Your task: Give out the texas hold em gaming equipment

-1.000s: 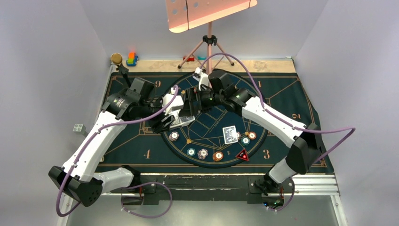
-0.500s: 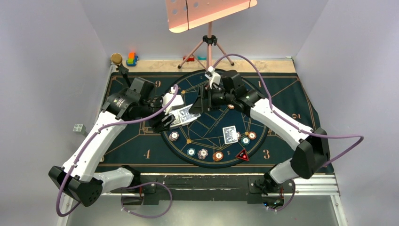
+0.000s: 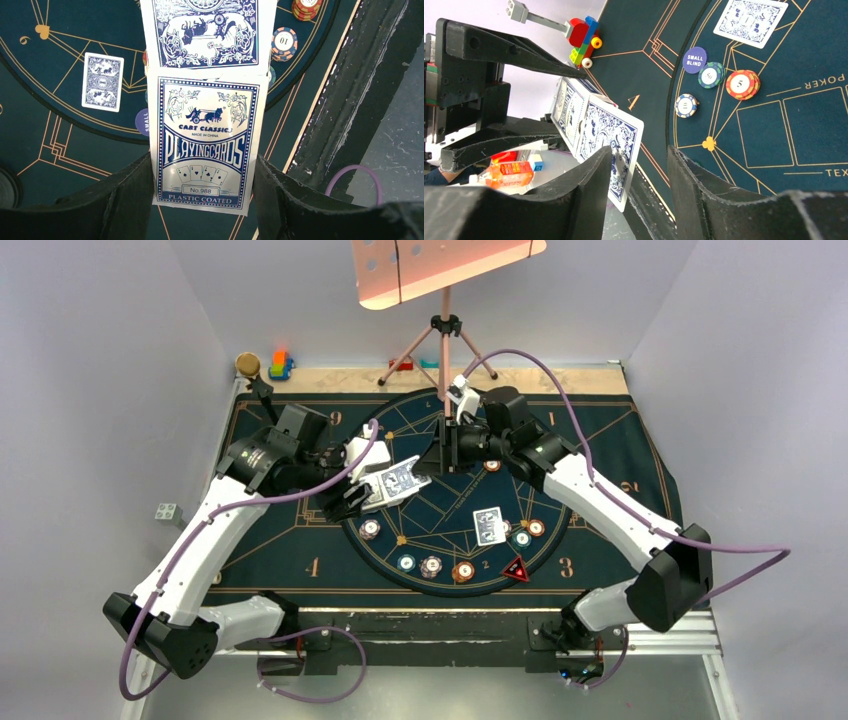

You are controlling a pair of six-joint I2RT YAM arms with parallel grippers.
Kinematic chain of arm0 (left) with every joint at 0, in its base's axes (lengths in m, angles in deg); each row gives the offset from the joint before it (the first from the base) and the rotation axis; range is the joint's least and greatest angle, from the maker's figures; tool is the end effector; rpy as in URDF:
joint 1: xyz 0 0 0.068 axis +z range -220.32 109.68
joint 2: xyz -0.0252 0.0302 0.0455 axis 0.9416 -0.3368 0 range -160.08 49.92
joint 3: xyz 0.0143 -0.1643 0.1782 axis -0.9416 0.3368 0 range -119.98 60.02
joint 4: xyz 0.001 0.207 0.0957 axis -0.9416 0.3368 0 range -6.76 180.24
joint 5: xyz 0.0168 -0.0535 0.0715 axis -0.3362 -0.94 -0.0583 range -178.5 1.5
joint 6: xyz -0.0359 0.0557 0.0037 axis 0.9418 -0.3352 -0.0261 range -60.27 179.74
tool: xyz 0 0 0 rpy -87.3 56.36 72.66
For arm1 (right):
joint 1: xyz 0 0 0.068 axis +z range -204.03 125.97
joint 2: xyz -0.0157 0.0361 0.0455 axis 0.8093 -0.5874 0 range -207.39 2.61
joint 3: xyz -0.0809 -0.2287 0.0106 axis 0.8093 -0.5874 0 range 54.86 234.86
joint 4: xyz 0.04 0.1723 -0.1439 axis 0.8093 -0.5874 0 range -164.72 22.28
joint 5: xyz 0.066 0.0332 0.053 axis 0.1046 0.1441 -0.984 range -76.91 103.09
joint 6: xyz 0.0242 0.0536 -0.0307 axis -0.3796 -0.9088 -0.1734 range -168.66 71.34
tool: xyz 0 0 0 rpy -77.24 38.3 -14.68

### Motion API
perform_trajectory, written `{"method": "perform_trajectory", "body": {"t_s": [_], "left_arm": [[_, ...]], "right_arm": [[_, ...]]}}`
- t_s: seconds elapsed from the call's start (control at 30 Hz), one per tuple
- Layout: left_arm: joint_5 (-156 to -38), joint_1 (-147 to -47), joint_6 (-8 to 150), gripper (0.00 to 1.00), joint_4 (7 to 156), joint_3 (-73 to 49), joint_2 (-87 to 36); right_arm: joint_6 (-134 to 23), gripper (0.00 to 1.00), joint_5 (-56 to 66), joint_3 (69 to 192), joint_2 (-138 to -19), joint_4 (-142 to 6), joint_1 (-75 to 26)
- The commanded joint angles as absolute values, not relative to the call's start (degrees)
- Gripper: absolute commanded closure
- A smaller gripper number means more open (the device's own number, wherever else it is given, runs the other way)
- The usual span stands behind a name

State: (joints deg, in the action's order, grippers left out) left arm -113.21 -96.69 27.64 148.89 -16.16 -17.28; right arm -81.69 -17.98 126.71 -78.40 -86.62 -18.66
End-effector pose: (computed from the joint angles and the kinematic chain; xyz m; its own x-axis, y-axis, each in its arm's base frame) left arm 0.1638 -0.1057 0.3183 -0.3104 0.6926 -0.6511 0.9139 0.4059 -0.0039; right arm 0.2326 0.1983 0.3135 -0.7943 0.0088 -0.6074 -0.5179 0.5128 0.6847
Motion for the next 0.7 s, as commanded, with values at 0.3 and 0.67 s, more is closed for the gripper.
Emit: {"method": "perform_trajectory", "body": {"t_s": [0.3, 0.67], "left_arm": [[-113.66, -96.42, 27.89, 1.0, 147.54, -17.61, -15.56], [-112.51, -96.42, 27.33, 1.0, 146.57, -15.8, -15.72]], "right_arm": [[-82.92, 0.88, -19.24, 126.35, -75.49, -85.18, -20.65], [-89.41, 1.0, -26.6, 123.59, -71.5, -79.29, -26.95]]}}
